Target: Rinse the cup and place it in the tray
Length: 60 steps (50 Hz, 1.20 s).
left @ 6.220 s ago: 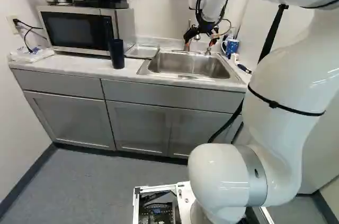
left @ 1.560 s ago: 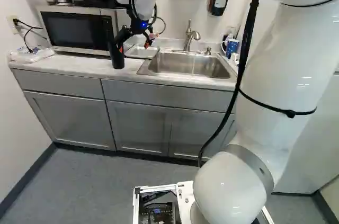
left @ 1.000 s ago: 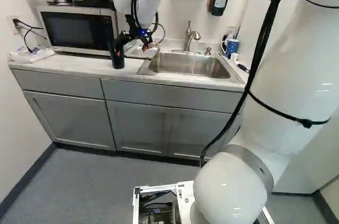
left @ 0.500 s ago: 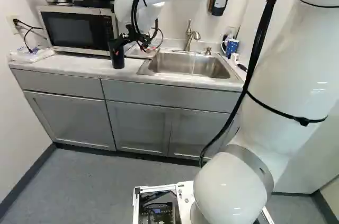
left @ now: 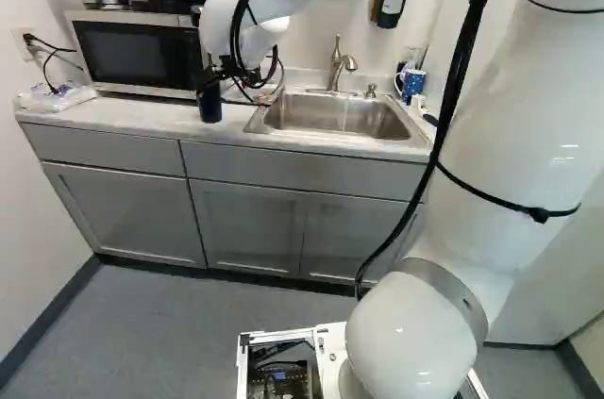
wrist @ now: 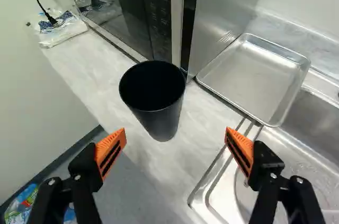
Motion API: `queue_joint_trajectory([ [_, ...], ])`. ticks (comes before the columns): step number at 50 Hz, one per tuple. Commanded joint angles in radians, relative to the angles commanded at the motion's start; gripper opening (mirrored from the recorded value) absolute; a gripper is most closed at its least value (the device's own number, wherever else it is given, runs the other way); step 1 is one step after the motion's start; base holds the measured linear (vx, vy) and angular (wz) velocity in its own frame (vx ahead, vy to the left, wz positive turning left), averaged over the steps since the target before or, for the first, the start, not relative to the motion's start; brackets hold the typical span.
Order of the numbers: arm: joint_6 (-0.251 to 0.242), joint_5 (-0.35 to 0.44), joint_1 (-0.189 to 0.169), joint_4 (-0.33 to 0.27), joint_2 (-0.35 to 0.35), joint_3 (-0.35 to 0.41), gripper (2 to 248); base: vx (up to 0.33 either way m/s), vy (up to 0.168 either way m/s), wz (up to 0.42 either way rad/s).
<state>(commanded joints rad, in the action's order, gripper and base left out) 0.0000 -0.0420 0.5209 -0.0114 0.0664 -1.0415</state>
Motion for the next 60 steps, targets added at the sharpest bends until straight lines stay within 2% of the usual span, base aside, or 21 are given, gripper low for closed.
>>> queue_joint_trajectory([
  [26, 0.000, 0.126, 0.020, 0.000, 0.026, 0.032, 247, 0.000, 0.000, 0.000],
  [60, 0.000, 0.310, 0.025, -0.001, 0.070, 0.061, 247, 0.000, 0.000, 0.000],
])
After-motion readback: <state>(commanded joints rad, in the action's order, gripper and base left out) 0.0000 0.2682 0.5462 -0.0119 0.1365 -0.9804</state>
